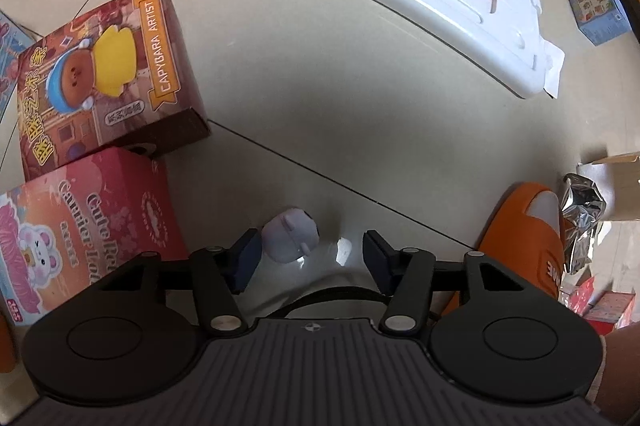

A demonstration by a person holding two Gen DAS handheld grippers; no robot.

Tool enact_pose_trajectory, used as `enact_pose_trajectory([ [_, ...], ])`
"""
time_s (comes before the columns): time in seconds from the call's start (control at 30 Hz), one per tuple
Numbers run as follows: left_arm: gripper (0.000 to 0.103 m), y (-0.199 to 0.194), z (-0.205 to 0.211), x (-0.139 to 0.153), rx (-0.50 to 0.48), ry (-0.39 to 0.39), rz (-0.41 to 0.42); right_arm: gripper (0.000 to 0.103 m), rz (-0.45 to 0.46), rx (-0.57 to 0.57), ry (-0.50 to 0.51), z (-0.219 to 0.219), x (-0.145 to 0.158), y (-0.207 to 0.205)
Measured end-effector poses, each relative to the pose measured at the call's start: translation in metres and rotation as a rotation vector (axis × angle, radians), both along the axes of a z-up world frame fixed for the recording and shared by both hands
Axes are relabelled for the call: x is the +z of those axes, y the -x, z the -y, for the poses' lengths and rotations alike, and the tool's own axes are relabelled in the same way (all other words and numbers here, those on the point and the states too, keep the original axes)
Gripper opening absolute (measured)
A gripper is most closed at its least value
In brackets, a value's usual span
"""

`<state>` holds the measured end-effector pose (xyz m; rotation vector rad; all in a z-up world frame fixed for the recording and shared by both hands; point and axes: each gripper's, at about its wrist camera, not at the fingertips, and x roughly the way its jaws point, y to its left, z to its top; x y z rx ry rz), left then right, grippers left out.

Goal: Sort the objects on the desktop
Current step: 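Move the left tool down toward the small white figurine on the floor, then close the left gripper on the white figurine and lift it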

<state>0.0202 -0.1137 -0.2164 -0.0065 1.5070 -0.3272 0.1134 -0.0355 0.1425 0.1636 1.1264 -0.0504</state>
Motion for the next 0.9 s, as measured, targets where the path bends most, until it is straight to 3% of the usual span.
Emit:
enact_pose_trajectory([
  [0.03,0.039,0.000,-0.001,-0.002,0.003,0.000,-0.011,0.103,-0.001,0.002,0.000,0.000,0.000,0.000],
  [0.23,0.027,0.003,-0.011,-0.008,0.033,-0.013,-0.038,0.103,-0.010,0.000,-0.004,0.000,-0.004,-0.001],
  [0.47,0.027,0.004,-0.018,-0.005,0.060,-0.005,-0.031,0.103,-0.012,0.005,-0.008,0.000,-0.005,0.000],
  [0.7,0.036,0.002,-0.030,-0.003,0.124,-0.008,-0.024,0.103,-0.017,0.006,-0.012,0.000,-0.005,-0.001],
  [0.9,0.039,0.003,-0.035,-0.001,0.115,-0.022,0.004,0.103,-0.025,0.005,-0.016,-0.001,-0.008,-0.001],
])
